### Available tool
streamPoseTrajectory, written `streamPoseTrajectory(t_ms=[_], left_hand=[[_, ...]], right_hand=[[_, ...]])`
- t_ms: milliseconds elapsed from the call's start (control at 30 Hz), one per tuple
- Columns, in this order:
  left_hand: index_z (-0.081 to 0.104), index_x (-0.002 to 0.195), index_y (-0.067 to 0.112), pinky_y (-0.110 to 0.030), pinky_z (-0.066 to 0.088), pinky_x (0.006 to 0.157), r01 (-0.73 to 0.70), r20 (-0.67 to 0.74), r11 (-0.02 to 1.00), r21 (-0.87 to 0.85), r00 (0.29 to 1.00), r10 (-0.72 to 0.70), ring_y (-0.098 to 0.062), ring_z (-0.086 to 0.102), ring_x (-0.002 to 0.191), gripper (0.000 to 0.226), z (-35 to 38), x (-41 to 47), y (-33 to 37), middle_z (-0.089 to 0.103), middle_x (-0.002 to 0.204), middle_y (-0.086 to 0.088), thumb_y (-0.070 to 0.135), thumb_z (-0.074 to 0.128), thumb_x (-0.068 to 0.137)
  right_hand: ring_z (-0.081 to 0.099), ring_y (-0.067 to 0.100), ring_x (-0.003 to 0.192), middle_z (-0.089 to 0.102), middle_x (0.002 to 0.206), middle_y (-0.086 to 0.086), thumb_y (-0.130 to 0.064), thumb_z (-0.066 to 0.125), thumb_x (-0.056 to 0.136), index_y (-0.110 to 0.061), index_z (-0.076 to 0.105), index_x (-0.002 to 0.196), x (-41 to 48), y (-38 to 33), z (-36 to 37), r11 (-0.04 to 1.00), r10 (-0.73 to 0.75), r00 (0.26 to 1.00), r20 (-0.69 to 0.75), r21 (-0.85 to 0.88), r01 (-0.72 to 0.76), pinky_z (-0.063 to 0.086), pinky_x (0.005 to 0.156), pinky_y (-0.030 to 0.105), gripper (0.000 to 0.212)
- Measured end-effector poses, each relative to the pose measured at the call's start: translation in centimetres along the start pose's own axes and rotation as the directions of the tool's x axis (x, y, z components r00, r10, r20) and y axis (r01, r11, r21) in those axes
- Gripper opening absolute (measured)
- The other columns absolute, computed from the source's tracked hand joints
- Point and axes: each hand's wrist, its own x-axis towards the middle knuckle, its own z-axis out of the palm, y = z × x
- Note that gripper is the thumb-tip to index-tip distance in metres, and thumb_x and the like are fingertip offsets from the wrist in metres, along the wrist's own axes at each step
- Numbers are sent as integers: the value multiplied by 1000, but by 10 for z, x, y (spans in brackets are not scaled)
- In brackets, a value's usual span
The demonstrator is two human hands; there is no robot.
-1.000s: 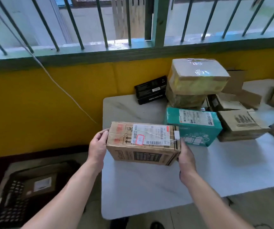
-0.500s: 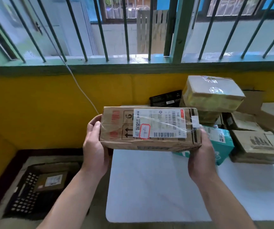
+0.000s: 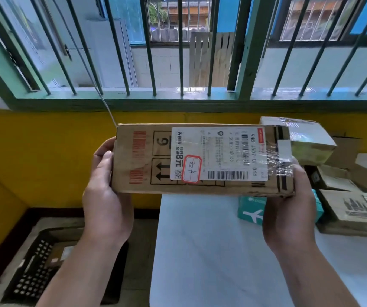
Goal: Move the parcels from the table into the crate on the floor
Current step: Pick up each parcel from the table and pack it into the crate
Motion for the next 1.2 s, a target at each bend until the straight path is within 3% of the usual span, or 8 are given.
streamPoseTrajectory(t_ms=[300, 433, 533, 733, 833, 900, 1067, 1200], left_hand=[[66, 109, 37, -34, 50, 84, 20, -7, 1000, 6, 1000, -20, -14, 66, 107, 37, -7, -2, -6, 71, 112, 0, 33, 30, 102], [65, 122, 36, -28, 54, 83, 97, -31, 993, 68, 995, -95, -13, 68, 109, 44, -17, -5, -13, 72, 116, 1, 33, 25, 106], [73, 109, 31, -29, 54, 79, 248, -81, 957, 153, 968, -238, -20, 69, 105, 48, -33, -8, -16, 74, 110, -6, 34, 26, 106], [70, 114, 43, -40, 52, 79, 437, -199, 858, 271, 897, -394, -14, 71, 103, 72, -101, -33, -11, 74, 115, 0, 84, 18, 85], [64, 121, 48, -40, 59, 73, 472, -283, 818, 328, 876, -391, -16, 71, 105, 70, -142, -49, -6, 73, 115, 4, 90, 27, 78], [64, 121, 48, -45, 55, 84, 462, -365, 822, 333, 867, -339, -16, 67, 111, 59, -171, -57, -5, 73, 115, 7, 82, 35, 83], [67, 116, 38, -48, 50, 90, 416, -518, 866, 279, 824, -229, -20, 66, 110, 46, -250, -68, 3, 75, 108, 5, 63, 46, 83], [62, 123, 42, -42, 47, 89, 404, -535, 871, 280, 819, -208, -14, 62, 111, 48, -330, -63, 16, 73, 108, 14, 57, 51, 78]], right_hand=[[67, 13, 94, 70, 92, -2, -32, 46, 89, -31, 70, 87, 0, 10, -2, 999, -25, 999, 20, 25, 25, 52, 74, 25, 25], [66, -5, 88, 73, 92, -16, -7, 42, 97, -28, 64, 106, 4, 30, -13, 999, -29, 996, 79, -31, 32, 52, 71, 12, 32], [67, 17, 100, 70, 110, 3, -7, 37, 94, -2, 52, 131, 6, 46, -14, 993, 74, 973, 216, 79, -93, 56, 73, 23, 40], [58, 34, 118, 58, 135, 12, -5, 38, 83, -19, 48, 142, -2, 95, 16, 945, 288, 815, 502, -13, -326, 55, 79, 45, 61], [50, 32, 130, 56, 140, 7, -17, 42, 82, -26, 50, 141, -18, 117, 43, 892, 429, 715, 551, -137, -430, 44, 100, 62, 61], [49, 25, 132, 58, 139, 0, -33, 43, 85, -30, 52, 139, -31, 133, 63, 877, 474, 690, 547, -223, -426, 34, 109, 63, 55], [59, 17, 120, 68, 122, -9, -66, 39, 89, -45, 63, 122, -73, 174, 134, 805, 592, 602, 536, -436, -403, 46, 95, 42, 46], [65, 21, 112, 71, 117, -3, -61, 58, 84, -40, 56, 131, -109, 216, 196, 791, 606, 608, 512, -466, -396, 46, 100, 51, 51]])
